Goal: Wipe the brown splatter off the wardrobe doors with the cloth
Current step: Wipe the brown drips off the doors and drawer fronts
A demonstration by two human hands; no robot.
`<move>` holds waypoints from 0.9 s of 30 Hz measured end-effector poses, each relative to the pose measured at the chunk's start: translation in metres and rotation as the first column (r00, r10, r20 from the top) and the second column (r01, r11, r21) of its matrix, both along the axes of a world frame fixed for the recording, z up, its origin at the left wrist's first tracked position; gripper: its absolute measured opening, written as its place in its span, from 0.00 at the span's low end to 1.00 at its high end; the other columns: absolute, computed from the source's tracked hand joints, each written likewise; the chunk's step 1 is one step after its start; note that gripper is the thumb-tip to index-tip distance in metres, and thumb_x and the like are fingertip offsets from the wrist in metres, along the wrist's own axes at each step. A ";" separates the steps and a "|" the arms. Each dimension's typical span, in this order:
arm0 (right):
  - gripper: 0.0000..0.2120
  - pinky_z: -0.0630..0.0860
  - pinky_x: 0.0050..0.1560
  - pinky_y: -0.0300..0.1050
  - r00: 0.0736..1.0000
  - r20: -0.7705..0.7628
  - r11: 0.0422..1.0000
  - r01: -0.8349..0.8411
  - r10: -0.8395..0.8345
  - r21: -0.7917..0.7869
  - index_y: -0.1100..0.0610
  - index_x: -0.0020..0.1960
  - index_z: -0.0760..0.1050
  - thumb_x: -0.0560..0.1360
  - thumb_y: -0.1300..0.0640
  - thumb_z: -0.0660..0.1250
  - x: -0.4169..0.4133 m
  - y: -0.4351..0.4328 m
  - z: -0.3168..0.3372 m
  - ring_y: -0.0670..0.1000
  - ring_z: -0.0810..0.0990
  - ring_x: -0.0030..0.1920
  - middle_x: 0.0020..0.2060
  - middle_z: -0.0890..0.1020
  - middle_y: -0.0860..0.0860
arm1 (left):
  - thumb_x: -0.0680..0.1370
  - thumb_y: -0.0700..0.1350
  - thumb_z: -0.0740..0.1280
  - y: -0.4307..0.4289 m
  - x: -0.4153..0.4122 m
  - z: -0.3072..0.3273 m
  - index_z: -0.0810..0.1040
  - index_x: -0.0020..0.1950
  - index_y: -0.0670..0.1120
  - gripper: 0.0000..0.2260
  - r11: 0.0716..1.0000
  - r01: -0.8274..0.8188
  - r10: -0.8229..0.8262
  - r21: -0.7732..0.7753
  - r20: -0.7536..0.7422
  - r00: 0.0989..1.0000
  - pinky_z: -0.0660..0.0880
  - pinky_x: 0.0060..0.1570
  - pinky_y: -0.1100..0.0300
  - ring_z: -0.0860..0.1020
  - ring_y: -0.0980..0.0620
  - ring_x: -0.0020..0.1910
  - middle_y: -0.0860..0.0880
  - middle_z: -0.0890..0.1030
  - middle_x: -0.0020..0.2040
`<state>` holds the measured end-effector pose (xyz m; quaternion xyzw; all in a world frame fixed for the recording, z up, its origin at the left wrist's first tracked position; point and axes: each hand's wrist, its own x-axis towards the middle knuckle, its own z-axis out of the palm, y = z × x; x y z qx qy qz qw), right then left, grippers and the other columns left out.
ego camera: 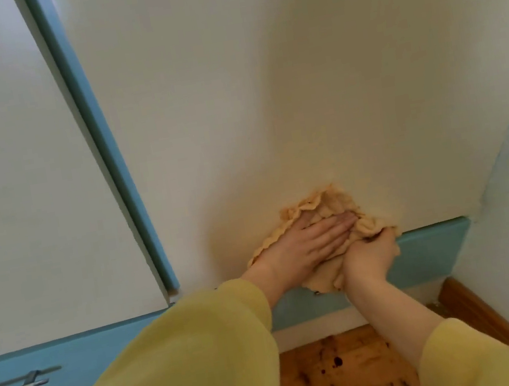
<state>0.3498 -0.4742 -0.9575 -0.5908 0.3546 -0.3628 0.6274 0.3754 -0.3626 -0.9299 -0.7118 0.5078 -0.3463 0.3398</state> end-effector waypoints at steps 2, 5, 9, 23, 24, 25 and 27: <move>0.13 0.69 0.63 0.56 0.999 -0.044 0.999 0.002 0.000 0.043 0.62 0.60 0.69 0.76 0.67 0.56 0.002 0.021 0.003 0.60 0.74 0.59 0.59 0.75 0.60 | 0.78 0.48 0.51 0.023 -0.002 0.003 0.39 0.74 0.41 0.30 0.999 -0.009 0.009 -0.033 -0.019 1.000 0.59 0.68 0.44 0.49 0.46 0.75 0.46 0.44 0.76; 0.16 0.68 0.64 0.56 0.998 -0.066 0.996 0.002 0.003 0.085 0.63 0.63 0.67 0.76 0.67 0.57 0.001 0.049 0.007 0.61 0.72 0.61 0.62 0.73 0.61 | 0.77 0.51 0.57 0.056 -0.006 0.006 0.43 0.75 0.43 0.33 0.993 -0.054 0.050 -0.106 -0.038 0.998 0.65 0.65 0.44 0.53 0.48 0.75 0.49 0.49 0.77; 0.17 0.66 0.63 0.47 0.999 -0.022 0.990 -0.039 0.042 0.135 0.64 0.63 0.67 0.75 0.69 0.56 -0.002 0.090 0.015 0.59 0.72 0.62 0.63 0.73 0.60 | 0.73 0.50 0.54 0.099 -0.012 0.010 0.53 0.75 0.49 0.30 0.980 -0.106 0.102 -0.168 -0.030 0.994 0.68 0.61 0.44 0.60 0.51 0.73 0.52 0.58 0.75; 0.19 0.72 0.62 0.47 0.991 0.124 0.931 -0.083 0.041 0.356 0.59 0.63 0.68 0.74 0.71 0.59 -0.014 0.154 0.020 0.53 0.76 0.59 0.60 0.76 0.55 | 0.74 0.48 0.53 0.141 -0.029 -0.030 0.59 0.72 0.48 0.25 0.827 -0.234 0.167 -0.511 -0.174 0.970 0.71 0.56 0.40 0.59 0.48 0.70 0.50 0.63 0.73; 0.19 0.72 0.61 0.46 0.991 0.125 0.928 -0.094 0.052 0.360 0.59 0.62 0.69 0.74 0.71 0.59 -0.015 0.155 0.020 0.53 0.76 0.58 0.59 0.76 0.55 | 0.73 0.49 0.56 0.139 -0.031 -0.035 0.59 0.71 0.47 0.26 0.812 -0.247 0.168 -0.529 -0.193 0.967 0.72 0.55 0.41 0.59 0.47 0.70 0.50 0.62 0.73; 0.17 0.72 0.59 0.45 0.989 0.134 0.924 -0.112 0.066 0.366 0.59 0.61 0.70 0.74 0.71 0.59 -0.016 0.155 0.019 0.52 0.77 0.57 0.58 0.77 0.54 | 0.71 0.51 0.62 0.138 -0.034 -0.039 0.59 0.71 0.47 0.30 0.796 -0.279 0.182 -0.537 -0.228 0.957 0.74 0.54 0.42 0.60 0.47 0.69 0.49 0.61 0.73; 0.15 0.73 0.55 0.43 0.985 0.132 0.919 -0.152 0.111 0.363 0.60 0.59 0.72 0.75 0.71 0.58 -0.019 0.158 0.020 0.52 0.78 0.53 0.55 0.78 0.54 | 0.65 0.54 0.70 0.138 -0.040 -0.049 0.58 0.71 0.46 0.38 0.770 -0.353 0.207 -0.531 -0.316 0.926 0.76 0.52 0.46 0.61 0.47 0.68 0.48 0.59 0.72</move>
